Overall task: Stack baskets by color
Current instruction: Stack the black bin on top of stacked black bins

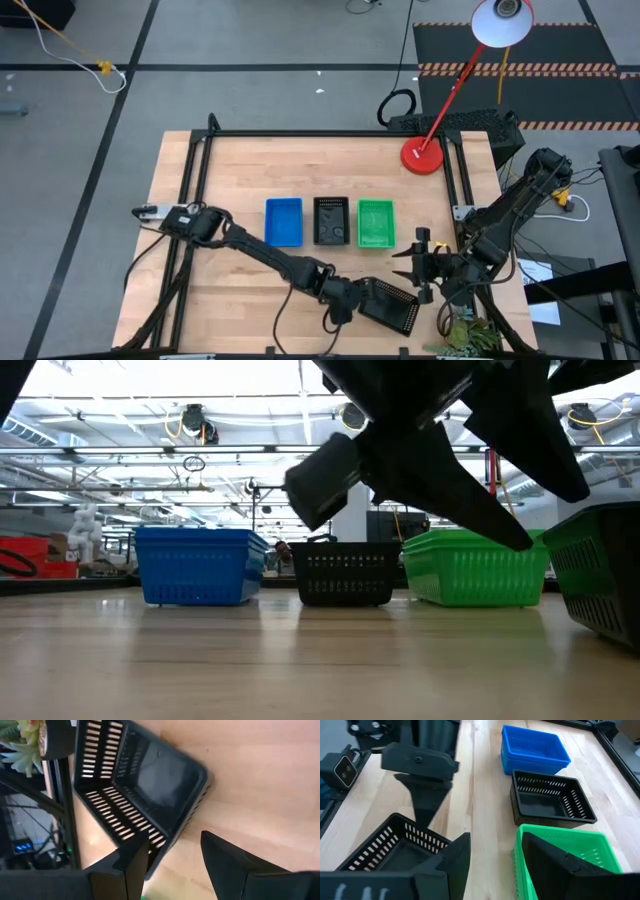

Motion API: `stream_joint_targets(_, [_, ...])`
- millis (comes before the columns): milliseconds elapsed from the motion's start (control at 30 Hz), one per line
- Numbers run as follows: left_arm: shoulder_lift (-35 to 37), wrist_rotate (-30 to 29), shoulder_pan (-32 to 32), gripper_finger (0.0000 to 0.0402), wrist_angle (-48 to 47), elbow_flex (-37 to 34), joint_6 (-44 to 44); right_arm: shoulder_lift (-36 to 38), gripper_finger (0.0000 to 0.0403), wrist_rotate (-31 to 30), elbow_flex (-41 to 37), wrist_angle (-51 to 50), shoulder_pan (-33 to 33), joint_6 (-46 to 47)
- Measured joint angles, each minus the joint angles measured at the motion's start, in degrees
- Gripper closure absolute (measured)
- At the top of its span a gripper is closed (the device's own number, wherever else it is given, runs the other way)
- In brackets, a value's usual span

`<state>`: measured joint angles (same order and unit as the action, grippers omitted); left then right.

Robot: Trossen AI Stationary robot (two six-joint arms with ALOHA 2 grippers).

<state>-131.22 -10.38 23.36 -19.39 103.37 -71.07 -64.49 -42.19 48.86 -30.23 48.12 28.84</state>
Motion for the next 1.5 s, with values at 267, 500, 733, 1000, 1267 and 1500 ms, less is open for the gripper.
stream_joint_targets(267, [0.02,1.89,-1.15,0.0232,0.19,0.00,-5.51,0.00,0.0232,0.00,0.00,0.01,0.00,-0.20])
stream_joint_targets(500, [-1.78,5.79,-1.56,0.0308,2.29,-0.15,-6.46,0.00,0.0232,-0.02,0.00,0.16,0.00,-0.42])
stream_joint_targets(733, [-2.34,6.00,-1.47,0.0377,3.97,-0.02,-2.76,-0.02,0.0232,-0.02,0.00,0.35,0.00,-0.61])
stream_joint_targets(1000, [-2.32,3.95,0.75,0.0379,5.64,-0.02,-0.32,0.00,0.0232,-0.02,0.00,0.47,0.00,-0.81])
stream_joint_targets(1267, [-0.29,-2.81,3.86,0.0389,5.00,-0.02,7.93,0.00,0.0232,-3.14,0.00,1.01,0.02,-0.99])
stream_joint_targets(1500, [3.94,-6.40,4.91,0.0392,-0.69,-0.02,17.71,0.04,0.0232,-7.06,0.01,6.32,0.39,-4.45])
